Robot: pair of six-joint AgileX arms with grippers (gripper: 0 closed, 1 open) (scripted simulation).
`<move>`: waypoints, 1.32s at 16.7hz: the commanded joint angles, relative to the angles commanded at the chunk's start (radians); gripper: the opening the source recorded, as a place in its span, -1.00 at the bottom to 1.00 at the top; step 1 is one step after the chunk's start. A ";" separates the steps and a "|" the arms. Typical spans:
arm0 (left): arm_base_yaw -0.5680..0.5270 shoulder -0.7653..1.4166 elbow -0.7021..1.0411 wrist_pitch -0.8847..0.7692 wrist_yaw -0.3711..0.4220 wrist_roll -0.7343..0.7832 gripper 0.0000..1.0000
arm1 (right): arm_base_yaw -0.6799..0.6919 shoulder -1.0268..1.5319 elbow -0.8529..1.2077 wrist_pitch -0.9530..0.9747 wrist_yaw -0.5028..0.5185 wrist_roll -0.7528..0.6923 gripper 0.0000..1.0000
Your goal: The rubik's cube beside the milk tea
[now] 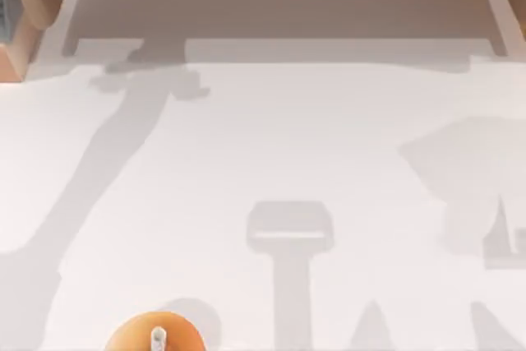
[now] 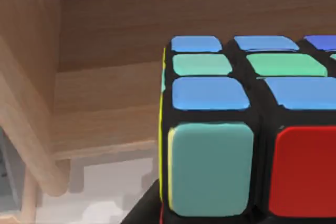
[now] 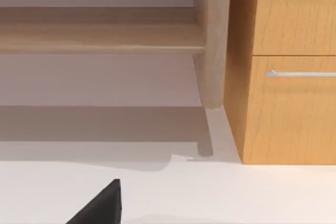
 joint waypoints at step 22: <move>0.084 -0.446 -0.918 -0.573 0.201 -0.208 -1.00 | 0.000 0.000 0.000 0.000 0.000 0.000 1.00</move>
